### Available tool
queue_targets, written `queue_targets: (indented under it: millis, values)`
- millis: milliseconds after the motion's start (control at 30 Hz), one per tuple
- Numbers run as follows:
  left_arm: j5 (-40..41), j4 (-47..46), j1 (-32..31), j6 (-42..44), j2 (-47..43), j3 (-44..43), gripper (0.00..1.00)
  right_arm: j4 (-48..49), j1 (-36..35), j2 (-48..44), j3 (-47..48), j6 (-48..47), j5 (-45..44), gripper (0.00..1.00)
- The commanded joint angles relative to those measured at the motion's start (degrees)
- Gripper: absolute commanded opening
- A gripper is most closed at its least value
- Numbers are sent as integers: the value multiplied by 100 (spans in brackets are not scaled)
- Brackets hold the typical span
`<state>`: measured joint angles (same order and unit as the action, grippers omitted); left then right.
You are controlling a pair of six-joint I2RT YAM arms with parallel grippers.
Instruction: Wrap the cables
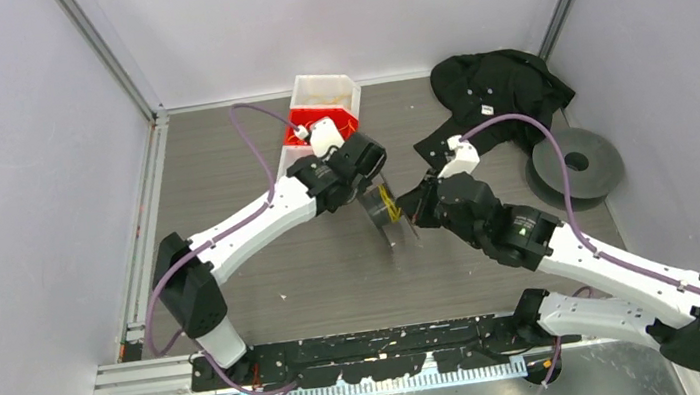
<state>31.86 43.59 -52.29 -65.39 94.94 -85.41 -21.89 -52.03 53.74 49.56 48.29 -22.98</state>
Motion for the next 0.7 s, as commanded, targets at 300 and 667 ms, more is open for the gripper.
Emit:
queue_targets:
  millis: [300,667]
  values:
    - [-480,1282,228,-77,343,-1139,0,-217,352,106,-591,389,-986,0]
    - [39,1098,248,40,571,-985,0,311,352,-377,-824,671,-501,0]
